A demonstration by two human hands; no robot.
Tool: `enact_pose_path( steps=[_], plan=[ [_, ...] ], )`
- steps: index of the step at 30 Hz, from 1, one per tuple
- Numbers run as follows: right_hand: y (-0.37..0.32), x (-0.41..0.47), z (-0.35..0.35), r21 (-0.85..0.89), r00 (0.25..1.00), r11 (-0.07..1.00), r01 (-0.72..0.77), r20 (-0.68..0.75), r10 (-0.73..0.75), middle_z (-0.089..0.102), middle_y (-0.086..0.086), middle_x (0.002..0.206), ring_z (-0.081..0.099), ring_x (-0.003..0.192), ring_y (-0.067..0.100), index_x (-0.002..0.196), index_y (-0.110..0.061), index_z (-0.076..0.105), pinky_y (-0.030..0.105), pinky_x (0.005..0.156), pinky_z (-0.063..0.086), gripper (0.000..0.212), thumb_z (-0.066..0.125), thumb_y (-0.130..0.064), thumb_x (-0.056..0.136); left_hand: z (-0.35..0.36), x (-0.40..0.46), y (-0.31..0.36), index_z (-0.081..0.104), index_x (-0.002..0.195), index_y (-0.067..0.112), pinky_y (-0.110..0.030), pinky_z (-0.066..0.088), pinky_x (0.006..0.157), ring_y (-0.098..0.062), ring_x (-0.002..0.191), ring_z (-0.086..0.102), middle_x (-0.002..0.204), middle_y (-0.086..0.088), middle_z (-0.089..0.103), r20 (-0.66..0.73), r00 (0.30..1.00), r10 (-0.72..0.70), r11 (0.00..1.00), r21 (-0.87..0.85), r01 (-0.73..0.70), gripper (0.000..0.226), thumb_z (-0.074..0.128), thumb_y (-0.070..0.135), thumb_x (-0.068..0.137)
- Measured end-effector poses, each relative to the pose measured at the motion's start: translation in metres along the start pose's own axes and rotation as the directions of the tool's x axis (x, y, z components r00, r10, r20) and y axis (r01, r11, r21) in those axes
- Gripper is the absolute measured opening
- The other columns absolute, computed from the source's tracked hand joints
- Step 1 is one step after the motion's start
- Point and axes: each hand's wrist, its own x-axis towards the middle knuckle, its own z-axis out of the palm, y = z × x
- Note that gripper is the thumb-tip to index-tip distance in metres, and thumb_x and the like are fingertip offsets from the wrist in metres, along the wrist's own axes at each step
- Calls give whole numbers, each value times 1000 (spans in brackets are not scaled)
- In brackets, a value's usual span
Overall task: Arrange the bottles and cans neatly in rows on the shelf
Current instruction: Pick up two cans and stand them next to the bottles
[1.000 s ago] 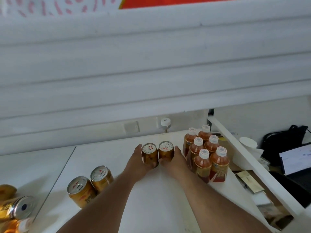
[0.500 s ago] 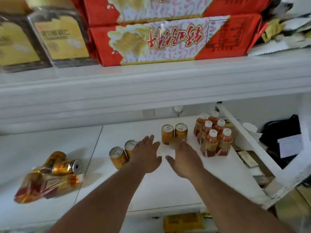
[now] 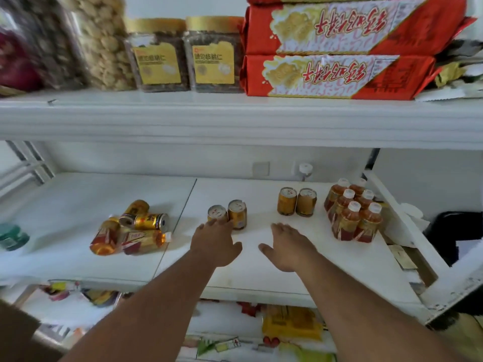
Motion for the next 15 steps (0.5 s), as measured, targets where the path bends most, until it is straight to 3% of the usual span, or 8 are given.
enact_pose_path(
  steps=[3,7,15],
  plan=[
    [-7,-14,3,2,998,999,51,29,-51,12,6,168,15,152,25,160,-14,11,41,119,20,81,38,-61,99,2,-24,2,47,139,26,-43,41,102,-24,127,47,138,1,53,33,998,-57,998,29,56,66,46,59,83],
    [-11,-30,8,8,995,995,95,40,-95,15,6,167,19,151,27,159,-15,14,43,116,26,80,39,-61,99,8,-49,6,33,151,25,-43,34,108,-25,139,35,153,-1,39,88,989,-123,992,40,119,74,44,59,86],
    [-14,-51,26,42,991,992,123,55,-125,14,5,168,19,151,27,160,-17,13,43,117,25,80,39,-62,99,21,-80,11,27,153,24,-42,31,109,-25,143,28,159,-4,29,116,980,-161,987,38,157,78,44,59,86]
  ],
)
